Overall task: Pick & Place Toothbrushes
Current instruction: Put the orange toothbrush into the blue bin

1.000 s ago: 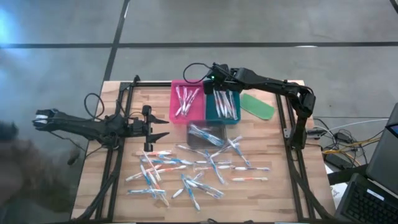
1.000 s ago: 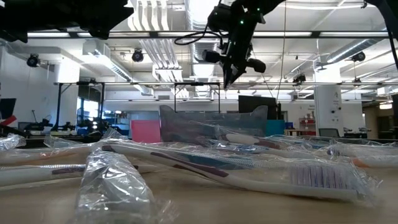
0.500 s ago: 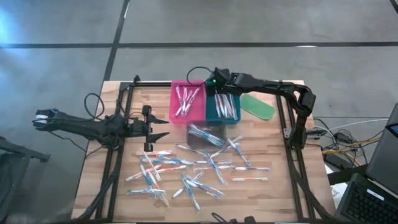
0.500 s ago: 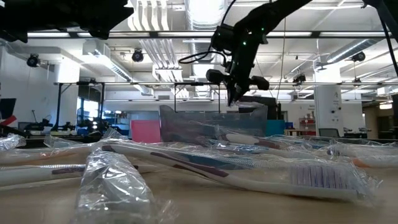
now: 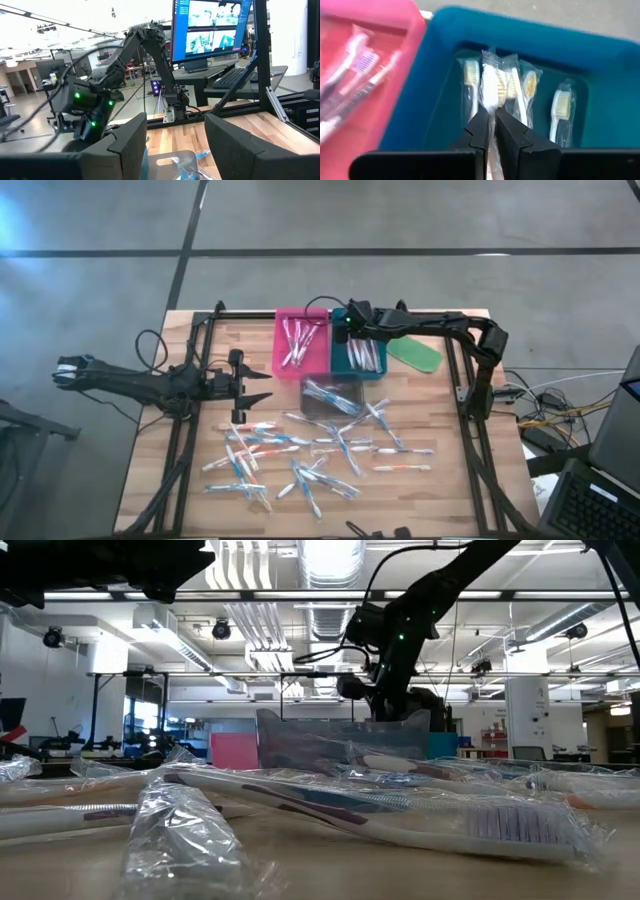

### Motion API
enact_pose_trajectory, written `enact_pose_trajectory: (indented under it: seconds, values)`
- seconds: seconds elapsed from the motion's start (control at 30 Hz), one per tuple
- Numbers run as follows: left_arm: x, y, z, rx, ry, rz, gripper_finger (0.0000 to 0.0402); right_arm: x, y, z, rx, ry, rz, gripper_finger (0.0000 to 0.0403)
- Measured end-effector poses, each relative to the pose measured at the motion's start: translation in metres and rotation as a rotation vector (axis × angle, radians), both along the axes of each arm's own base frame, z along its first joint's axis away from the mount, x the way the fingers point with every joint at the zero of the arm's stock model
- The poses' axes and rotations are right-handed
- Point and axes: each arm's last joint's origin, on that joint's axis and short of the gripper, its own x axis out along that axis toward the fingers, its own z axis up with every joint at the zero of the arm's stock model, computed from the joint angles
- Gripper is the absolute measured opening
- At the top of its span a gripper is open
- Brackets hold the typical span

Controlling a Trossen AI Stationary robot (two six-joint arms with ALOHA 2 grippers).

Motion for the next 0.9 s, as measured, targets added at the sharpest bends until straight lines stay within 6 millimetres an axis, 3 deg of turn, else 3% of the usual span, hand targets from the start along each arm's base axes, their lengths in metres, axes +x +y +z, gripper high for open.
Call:
enact_pose_trajectory:
  seconds: [0.9]
  values:
    - [0.0,0.0,0.0,0.0,0.0,0.0,0.0206,-0.014,0.002,-0.029,0.016,0.019,-0.023,0.0018]
